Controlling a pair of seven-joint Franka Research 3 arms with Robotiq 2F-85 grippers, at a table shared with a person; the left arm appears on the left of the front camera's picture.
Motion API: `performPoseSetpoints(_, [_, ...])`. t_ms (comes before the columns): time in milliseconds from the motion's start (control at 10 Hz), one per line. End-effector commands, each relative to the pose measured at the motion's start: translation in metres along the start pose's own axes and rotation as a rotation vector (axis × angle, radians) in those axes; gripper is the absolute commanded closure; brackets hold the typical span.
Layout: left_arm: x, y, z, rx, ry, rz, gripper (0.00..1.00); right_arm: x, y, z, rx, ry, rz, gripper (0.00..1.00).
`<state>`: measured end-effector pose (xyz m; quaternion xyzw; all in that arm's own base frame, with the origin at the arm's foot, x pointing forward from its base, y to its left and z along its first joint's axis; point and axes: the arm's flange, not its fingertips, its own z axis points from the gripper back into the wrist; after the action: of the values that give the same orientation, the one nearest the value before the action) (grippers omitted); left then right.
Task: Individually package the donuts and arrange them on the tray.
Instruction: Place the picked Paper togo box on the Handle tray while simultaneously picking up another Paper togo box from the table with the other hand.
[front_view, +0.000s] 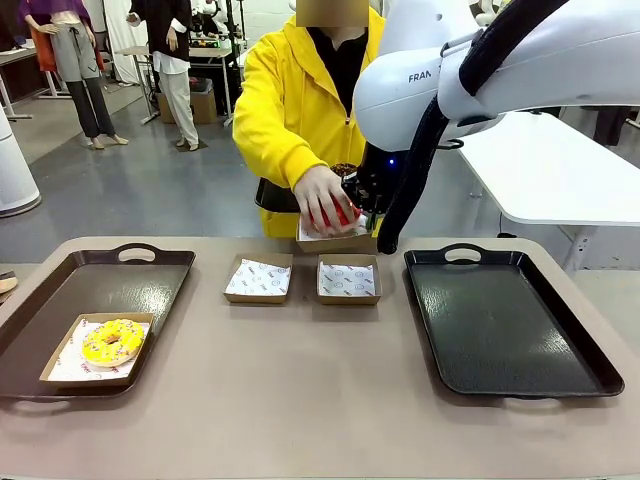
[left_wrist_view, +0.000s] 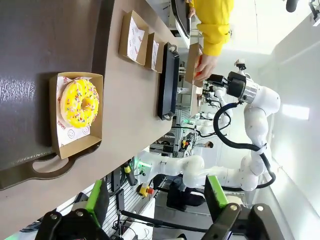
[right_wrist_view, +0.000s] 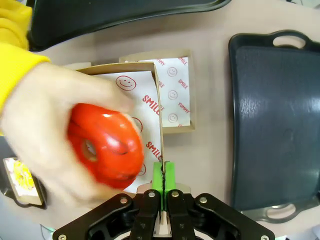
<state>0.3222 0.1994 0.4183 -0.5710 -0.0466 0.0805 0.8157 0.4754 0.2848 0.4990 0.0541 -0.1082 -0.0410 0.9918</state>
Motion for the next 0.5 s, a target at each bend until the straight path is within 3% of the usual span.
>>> performPoseSetpoints(0, [-0.0015,-0.0003,0.0019,-0.015,-0.003,0.001,0.00,-0.0004,-0.0003,0.0017,0.000,-0.005,-0.004,1.00])
performPoseSetpoints(400, [-0.0015,-0.0003,0.0019,-0.015,-0.003,0.001,0.00,-0.0004,-0.0003,0.0017,0.000,-0.005,-0.004,1.00])
